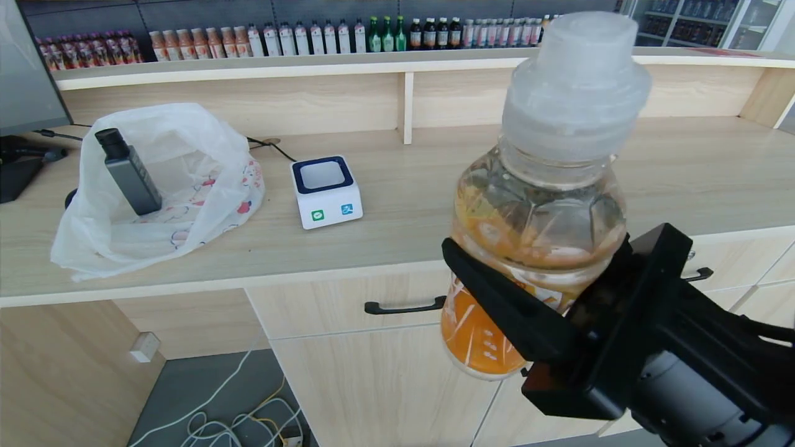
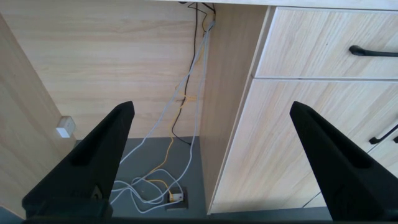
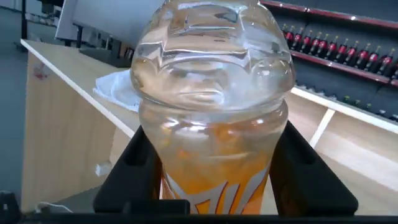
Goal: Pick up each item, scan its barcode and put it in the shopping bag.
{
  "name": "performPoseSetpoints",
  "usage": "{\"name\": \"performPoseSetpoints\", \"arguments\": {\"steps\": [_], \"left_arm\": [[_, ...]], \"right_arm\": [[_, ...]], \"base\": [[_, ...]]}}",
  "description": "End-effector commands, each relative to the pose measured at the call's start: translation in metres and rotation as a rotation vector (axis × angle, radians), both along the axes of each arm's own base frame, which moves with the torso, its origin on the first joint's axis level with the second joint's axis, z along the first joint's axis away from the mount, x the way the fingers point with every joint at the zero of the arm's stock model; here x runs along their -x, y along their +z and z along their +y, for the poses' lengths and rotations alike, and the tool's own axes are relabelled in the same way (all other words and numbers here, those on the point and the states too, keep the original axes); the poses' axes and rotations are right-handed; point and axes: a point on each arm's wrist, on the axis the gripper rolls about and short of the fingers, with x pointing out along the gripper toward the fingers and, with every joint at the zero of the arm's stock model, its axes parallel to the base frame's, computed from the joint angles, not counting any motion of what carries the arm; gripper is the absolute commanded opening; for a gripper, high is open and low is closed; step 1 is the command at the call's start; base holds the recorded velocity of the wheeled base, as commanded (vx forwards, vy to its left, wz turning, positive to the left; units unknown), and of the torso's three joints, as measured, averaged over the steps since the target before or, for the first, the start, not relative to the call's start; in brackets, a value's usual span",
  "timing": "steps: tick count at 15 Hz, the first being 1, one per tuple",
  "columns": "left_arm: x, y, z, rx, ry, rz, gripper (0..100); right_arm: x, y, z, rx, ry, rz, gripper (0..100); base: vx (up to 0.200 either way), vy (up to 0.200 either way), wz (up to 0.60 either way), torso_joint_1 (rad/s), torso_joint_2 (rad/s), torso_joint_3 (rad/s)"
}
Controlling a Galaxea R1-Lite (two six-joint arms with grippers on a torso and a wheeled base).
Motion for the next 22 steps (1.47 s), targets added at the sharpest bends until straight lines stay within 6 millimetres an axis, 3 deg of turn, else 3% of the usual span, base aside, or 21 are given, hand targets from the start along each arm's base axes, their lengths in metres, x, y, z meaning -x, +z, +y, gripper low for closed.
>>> {"name": "performPoseSetpoints", "arguments": {"steps": [1, 3, 7, 10, 14, 20, 22], "left_arm": [[0.0, 0.0, 0.0, 0.0, 0.0, -0.001, 100], [0.0, 0.0, 0.0, 0.0, 0.0, -0.001, 100], [0.0, 0.0, 0.0, 0.0, 0.0, -0.001, 100], [0.0, 0.0, 0.0, 0.0, 0.0, -0.001, 100], [0.0, 0.0, 0.0, -0.001, -0.001, -0.001, 100], [0.0, 0.0, 0.0, 0.0, 0.0, -0.001, 100], [0.0, 0.0, 0.0, 0.002, 0.0, -0.001, 100]], "right_arm": [[-0.017, 0.001, 0.004, -0.085, -0.063, 0.095, 0], [-0.025, -0.001, -0.002, -0.168, -0.101, 0.192, 0], [-0.039, -0.005, 0.0, -0.183, -0.147, 0.225, 0], [-0.078, -0.006, -0.006, -0.235, -0.246, 0.234, 0], [-0.103, 0.005, -0.017, -0.294, -0.349, 0.199, 0], [-0.115, 0.001, -0.015, -0.288, -0.371, 0.203, 0], [-0.115, 0.003, -0.014, -0.293, -0.368, 0.196, 0]], "base": [[0.0, 0.0, 0.0, 0.0, 0.0, 0.0], [0.0, 0.0, 0.0, 0.0, 0.0, 0.0], [0.0, 0.0, 0.0, 0.0, 0.0, 0.0], [0.0, 0.0, 0.0, 0.0, 0.0, 0.0], [0.0, 0.0, 0.0, 0.0, 0.0, 0.0], [0.0, 0.0, 0.0, 0.0, 0.0, 0.0], [0.0, 0.2, 0.0, 0.002, 0.0, 0.0]]}}
